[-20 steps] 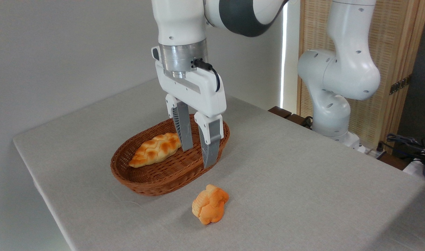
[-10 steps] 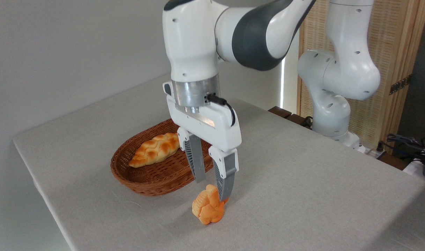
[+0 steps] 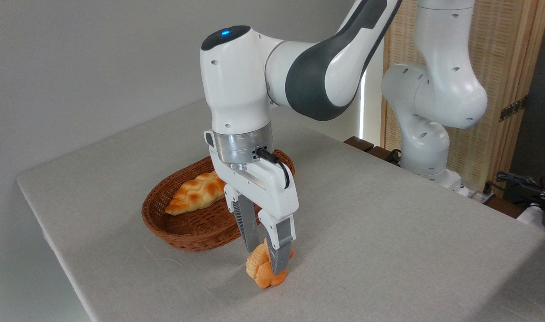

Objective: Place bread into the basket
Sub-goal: 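Lower the gripper onto the braided orange roll and close on it, then carry the braided roll over the basket and lower it inside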

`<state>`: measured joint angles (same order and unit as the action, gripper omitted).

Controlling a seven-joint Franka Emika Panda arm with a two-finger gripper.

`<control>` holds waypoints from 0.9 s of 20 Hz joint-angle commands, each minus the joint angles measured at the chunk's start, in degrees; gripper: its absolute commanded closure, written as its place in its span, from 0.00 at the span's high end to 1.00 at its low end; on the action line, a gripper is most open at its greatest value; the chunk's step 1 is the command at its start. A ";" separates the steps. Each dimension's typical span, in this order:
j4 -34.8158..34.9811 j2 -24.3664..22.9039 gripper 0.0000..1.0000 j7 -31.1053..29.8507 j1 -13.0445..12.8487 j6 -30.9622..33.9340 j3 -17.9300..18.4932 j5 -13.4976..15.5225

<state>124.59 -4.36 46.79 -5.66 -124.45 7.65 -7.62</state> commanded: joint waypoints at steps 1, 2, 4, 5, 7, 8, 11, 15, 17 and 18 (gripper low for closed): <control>0.04 -0.03 0.41 0.32 -0.41 -0.80 0.35 -0.99; 0.04 -0.03 0.41 0.32 -0.41 -0.80 0.35 -0.90; 0.04 -0.03 0.43 0.41 -0.50 -0.62 0.35 -0.90; -0.05 -0.03 0.43 0.49 -0.41 -0.62 0.35 -0.90; -0.66 -0.73 0.45 0.58 -0.41 -0.79 0.35 -0.90; -1.71 -0.91 0.45 0.58 -0.50 -0.97 0.35 -0.90; -7.15 -1.17 0.45 -0.12 -0.50 -0.27 0.00 1.46; -9.72 -2.23 0.51 -0.38 -0.85 1.66 -4.47 7.44; -9.98 -2.23 0.56 -0.73 -0.85 2.10 -7.73 9.63; -9.98 -2.23 0.58 -0.91 -0.85 2.28 -8.52 10.43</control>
<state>115.57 -6.90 46.59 -6.25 -123.80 2.05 -0.02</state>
